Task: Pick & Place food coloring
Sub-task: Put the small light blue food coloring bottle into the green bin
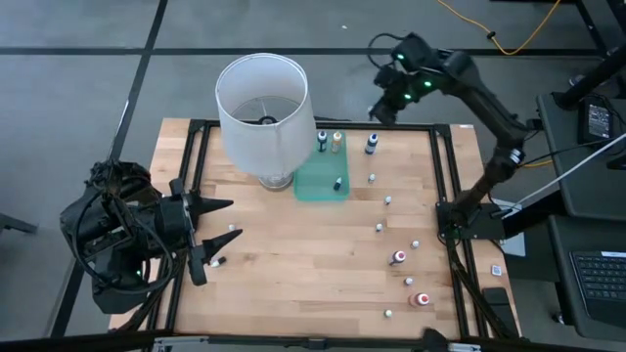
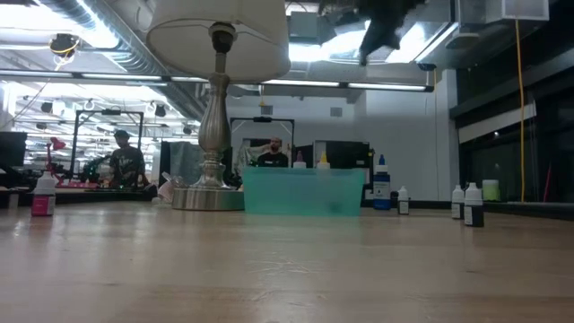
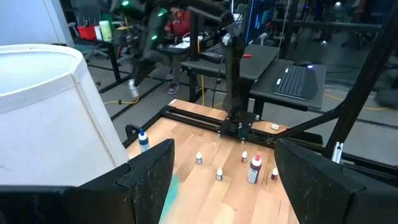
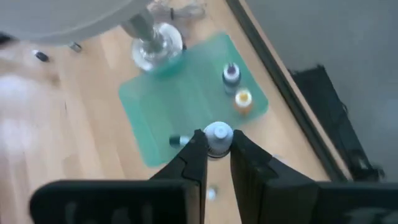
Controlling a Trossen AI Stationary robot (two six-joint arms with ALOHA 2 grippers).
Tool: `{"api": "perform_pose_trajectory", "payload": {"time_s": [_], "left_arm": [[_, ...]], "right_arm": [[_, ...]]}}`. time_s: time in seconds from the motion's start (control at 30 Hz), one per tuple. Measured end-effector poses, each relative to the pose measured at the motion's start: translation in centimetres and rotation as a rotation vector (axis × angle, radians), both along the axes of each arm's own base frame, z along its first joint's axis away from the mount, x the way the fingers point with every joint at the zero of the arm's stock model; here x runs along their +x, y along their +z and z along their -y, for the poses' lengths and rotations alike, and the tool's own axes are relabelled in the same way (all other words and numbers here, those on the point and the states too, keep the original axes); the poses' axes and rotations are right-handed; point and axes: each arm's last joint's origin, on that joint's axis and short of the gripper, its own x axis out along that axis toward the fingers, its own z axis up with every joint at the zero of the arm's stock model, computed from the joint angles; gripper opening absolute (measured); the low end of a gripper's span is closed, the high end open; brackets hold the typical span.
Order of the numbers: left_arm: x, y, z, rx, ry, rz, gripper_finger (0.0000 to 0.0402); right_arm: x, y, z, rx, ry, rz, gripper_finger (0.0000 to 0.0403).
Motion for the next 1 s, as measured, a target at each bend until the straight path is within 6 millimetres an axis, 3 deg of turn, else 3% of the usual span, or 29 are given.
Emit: {"api": "perform_pose_trajectory", "payload": {"time_s": [0.23,0.53,0.7,0.87,1.0], "left_arm": [[0.0,0.0,0.0,0.019,-0.004,-0.008,0.0269],[0.0,0.0,0.0,0.019,-0.018,-0.024,0.0269],[0.0,-0.1,0.1,0.01,-0.021,-0.024,0.0269],[0.0,-0.1,0.1,-0.005,-0.017,-0.018,0.0269],[0.0,-0.1,0.1,-0.016,-0.015,-0.014,0.0269]], "right_arm": [[-4.2,1.4,-3.9,-0.03,-0.139,-0.112,0.0053],[-7.4,-4.3,-6.7,-0.065,-0.25,0.099,0.0053],[-6.8,-8.1,-7.3,-0.104,-0.226,0.212,0.0053],[-4.4,-12.1,-7.5,-0.117,-0.147,0.241,0.0053],[-2.6,-14.0,-7.5,-0.132,-0.083,0.294,0.0053]]}}
